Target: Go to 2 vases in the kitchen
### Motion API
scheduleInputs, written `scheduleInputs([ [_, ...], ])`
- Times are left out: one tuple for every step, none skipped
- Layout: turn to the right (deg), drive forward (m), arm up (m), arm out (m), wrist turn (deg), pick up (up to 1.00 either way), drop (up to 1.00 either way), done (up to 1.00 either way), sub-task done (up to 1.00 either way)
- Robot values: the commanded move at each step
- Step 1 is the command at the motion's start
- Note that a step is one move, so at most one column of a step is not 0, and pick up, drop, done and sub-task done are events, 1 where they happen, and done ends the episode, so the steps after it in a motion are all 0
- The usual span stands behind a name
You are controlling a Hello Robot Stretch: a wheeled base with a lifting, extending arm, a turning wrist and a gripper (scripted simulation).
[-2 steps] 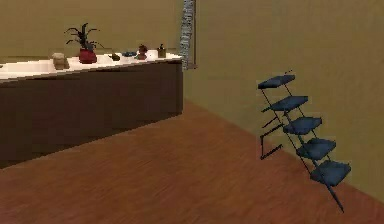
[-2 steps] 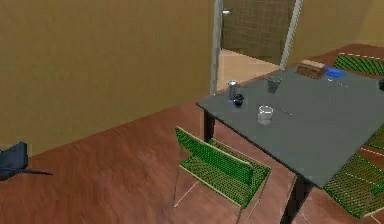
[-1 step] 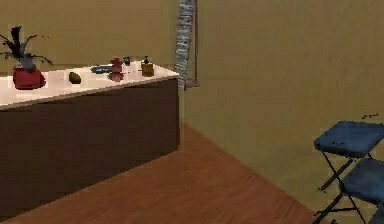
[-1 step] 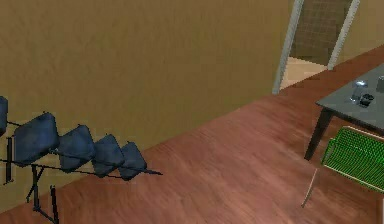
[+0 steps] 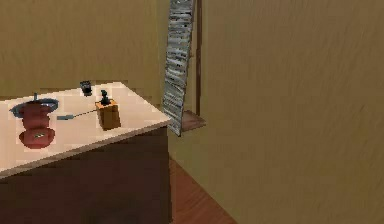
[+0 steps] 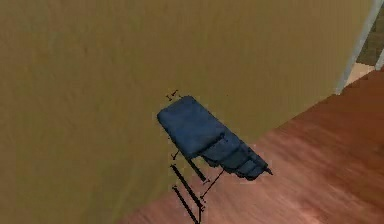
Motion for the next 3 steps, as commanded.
scheduleInputs([
  [0.0, 0.25, 0.0, 0.0, 0.0, 0.0, 0.0, 0.0, 0.0],
  [-45.0, 0.0, 0.0, 0.0, 0.0, 0.0, 0.0, 0.0, 0.0],
  [0.0, 0.0, 0.0, 0.0, 0.0, 0.0, 0.0, 0.0, 1.0],
])
